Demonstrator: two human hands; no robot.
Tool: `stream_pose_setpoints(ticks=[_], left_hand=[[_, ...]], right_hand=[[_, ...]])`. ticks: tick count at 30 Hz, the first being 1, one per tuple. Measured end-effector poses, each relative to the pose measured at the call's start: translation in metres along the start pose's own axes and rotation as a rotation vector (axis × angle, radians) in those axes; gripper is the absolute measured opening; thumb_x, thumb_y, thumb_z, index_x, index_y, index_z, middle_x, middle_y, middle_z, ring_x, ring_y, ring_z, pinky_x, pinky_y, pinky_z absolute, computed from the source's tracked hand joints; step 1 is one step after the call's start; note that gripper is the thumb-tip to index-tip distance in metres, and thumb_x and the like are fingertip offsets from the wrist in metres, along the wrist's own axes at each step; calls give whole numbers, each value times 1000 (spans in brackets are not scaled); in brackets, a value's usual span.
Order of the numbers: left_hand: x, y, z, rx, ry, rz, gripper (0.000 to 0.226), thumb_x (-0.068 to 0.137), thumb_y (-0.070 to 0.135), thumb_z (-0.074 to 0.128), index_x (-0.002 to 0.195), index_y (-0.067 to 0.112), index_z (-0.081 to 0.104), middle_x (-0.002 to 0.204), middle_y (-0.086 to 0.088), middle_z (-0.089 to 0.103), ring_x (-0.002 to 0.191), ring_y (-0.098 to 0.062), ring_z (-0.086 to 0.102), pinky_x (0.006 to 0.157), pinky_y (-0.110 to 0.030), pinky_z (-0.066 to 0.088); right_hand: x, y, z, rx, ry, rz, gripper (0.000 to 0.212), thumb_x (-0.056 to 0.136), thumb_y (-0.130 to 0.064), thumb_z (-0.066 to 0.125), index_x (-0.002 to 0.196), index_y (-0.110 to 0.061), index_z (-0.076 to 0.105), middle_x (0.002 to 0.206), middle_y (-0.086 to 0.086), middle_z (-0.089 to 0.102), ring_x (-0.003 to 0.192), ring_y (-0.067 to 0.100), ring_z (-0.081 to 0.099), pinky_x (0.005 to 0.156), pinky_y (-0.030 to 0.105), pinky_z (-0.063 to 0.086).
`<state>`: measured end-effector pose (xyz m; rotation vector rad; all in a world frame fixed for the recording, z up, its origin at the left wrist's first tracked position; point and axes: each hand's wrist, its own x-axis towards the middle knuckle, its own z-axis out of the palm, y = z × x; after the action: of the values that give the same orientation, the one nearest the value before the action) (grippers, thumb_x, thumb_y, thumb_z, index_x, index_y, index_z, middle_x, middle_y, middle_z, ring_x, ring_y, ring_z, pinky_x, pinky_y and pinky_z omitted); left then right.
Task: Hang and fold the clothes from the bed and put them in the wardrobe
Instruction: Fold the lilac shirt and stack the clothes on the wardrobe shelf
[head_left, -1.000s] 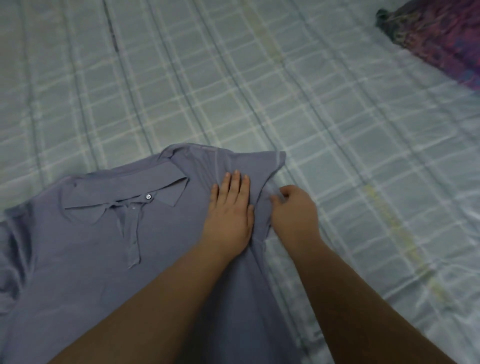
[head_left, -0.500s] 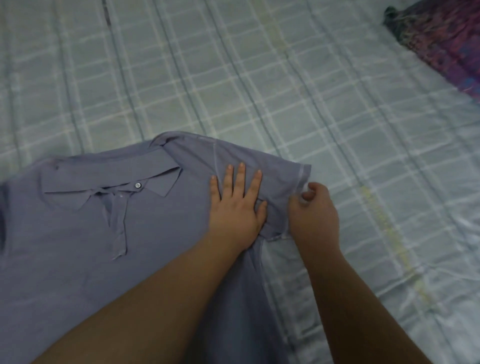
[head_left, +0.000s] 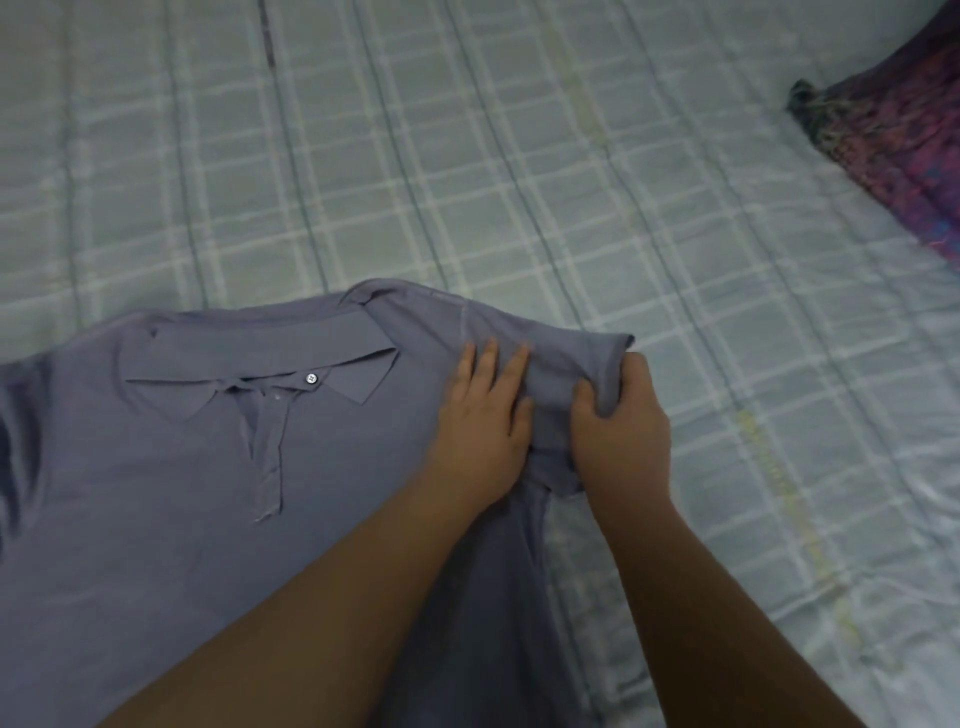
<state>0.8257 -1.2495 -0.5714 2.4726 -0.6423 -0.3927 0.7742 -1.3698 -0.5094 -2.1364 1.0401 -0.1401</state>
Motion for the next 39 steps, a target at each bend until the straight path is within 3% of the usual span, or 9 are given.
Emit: stream_pose_setpoints(ticks=[3,9,12,15,18,20,25,30,39], left_hand=[[-10,-16,-26,-76,63,4,64,94,42,21,154,20,25,162,-12,19,150,-31,7,119,-30,0],[-51,-67,-61,-250,149,-124,57,89,11,41,145,7,40,151,-17,39,140,-23,31,114,-10,7],[-59,-80,-68,-535,148,-366,44,94,9,37,135,21,46,125,-4,60,117,-16,56,111,-32,39],[-52,-84,-71,-577,219,-416,38,88,19,38,123,25,51,104,2,65,97,-20,64,97,-42,49],[-35,-71,-76,-328,233,-315,36,89,10,50,123,14,59,111,-1,66,104,-22,60,94,-26,41],[-22,-65,-73,-76,218,-170,33,87,18,58,119,15,61,113,-7,66,106,-28,58,95,-34,41],[-7,-55,-64,65,-70,-243,32,88,42,63,109,18,56,107,-9,65,102,-30,59,86,-40,48],[-11,-64,-79,87,17,-297,25,95,40,52,86,17,51,98,-14,65,97,-35,59,78,-38,40],[-36,-92,-86,244,31,-382,31,99,45,45,103,14,50,98,-12,67,94,-33,63,66,-36,38]], right_hand=[[-24,-16,3,-4,-65,-151,26,94,-34,50,117,-27,59,100,1,70,93,25,65,77,31,47],[-90,-47,55,-221,-295,-285,56,89,-37,40,139,-14,49,128,10,58,115,29,57,91,40,48],[-118,-50,72,-187,-506,-265,68,84,-40,32,145,-12,42,137,11,54,126,30,51,104,39,41],[-129,-40,71,-223,-490,-255,48,86,-41,29,123,-25,57,119,1,63,112,25,58,92,39,47],[-120,-20,64,-262,-242,-444,45,81,-32,37,112,-17,66,109,5,66,102,29,60,89,37,43],[-109,-2,67,-327,-142,-542,50,80,-25,43,121,-7,65,121,13,66,114,33,59,100,35,36],[-111,30,83,-538,-264,-628,64,85,-26,59,145,-10,46,151,9,45,139,28,40,117,43,21],[-115,34,82,-514,-271,-650,69,87,-31,53,152,-17,34,157,7,35,145,26,30,118,49,18],[-131,38,96,-624,-351,-670,69,91,-40,47,153,-14,32,160,8,29,148,28,25,117,57,20]])
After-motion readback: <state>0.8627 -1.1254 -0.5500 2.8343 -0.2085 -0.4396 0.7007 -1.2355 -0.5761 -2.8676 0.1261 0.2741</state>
